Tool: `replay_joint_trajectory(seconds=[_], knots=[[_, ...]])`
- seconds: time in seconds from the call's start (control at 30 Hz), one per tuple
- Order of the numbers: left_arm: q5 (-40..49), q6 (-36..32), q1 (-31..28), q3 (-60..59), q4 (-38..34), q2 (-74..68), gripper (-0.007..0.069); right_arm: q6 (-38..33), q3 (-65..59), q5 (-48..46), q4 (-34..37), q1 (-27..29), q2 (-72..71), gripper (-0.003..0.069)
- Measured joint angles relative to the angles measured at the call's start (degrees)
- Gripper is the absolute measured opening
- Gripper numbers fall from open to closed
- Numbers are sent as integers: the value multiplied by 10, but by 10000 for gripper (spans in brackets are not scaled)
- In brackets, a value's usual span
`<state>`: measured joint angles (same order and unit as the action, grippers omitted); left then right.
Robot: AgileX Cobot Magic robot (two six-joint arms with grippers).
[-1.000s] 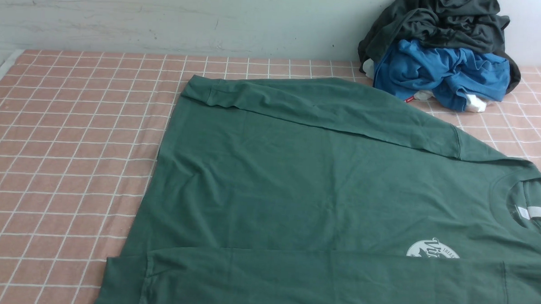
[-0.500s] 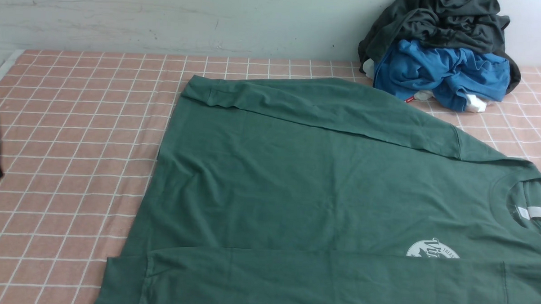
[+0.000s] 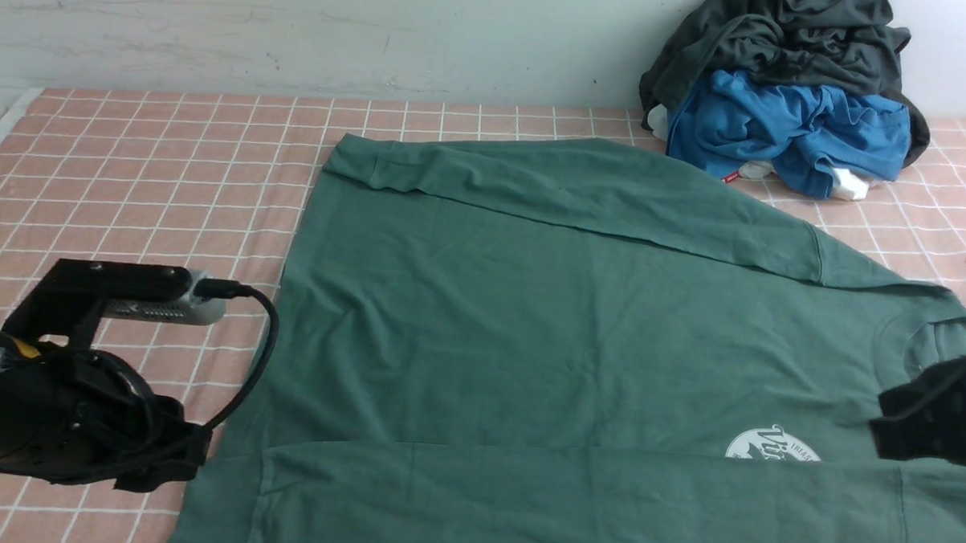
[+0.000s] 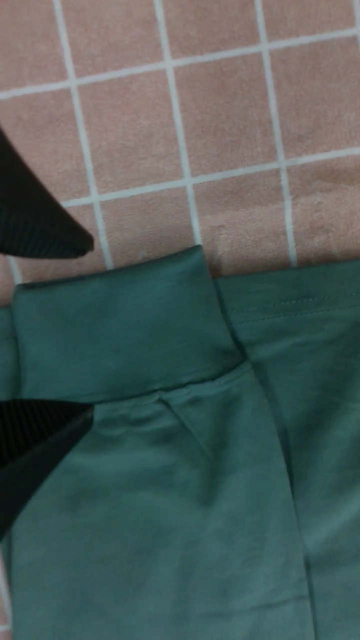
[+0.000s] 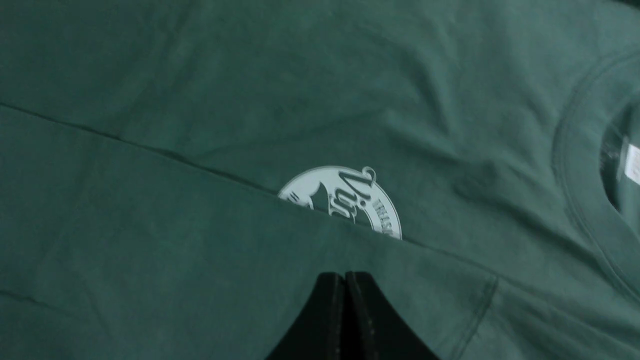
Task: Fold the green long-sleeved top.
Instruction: Use the left arm to clamp the cuff closest to it
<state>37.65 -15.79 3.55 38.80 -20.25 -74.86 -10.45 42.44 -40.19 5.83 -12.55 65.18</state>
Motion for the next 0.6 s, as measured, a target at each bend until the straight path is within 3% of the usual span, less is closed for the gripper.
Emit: replay_joint_trajectory(seconds=[0.13,0.3,0.4,0.43,0.47,0.6], knots=[[-37,-6,0,9,-3,-68,454,-1,0,32,23,-11,42,-14],[-38,-6,0,36,-10,-143,431,-1,0,37,67,-11,61,-14],[-34,-6,0,53,-19,-182,317,-1,0,40,78,-11,61,-14],[-34,-6,0,53,-19,-183,317,-1,0,40,78,-11,61,-14],[-36,-6,0,58,-20,-189,237,-1,0,41,80,-11,61,-14],[-48,-6,0,59,-21,-190,74,-1,0,42,82,-11,61,-14]])
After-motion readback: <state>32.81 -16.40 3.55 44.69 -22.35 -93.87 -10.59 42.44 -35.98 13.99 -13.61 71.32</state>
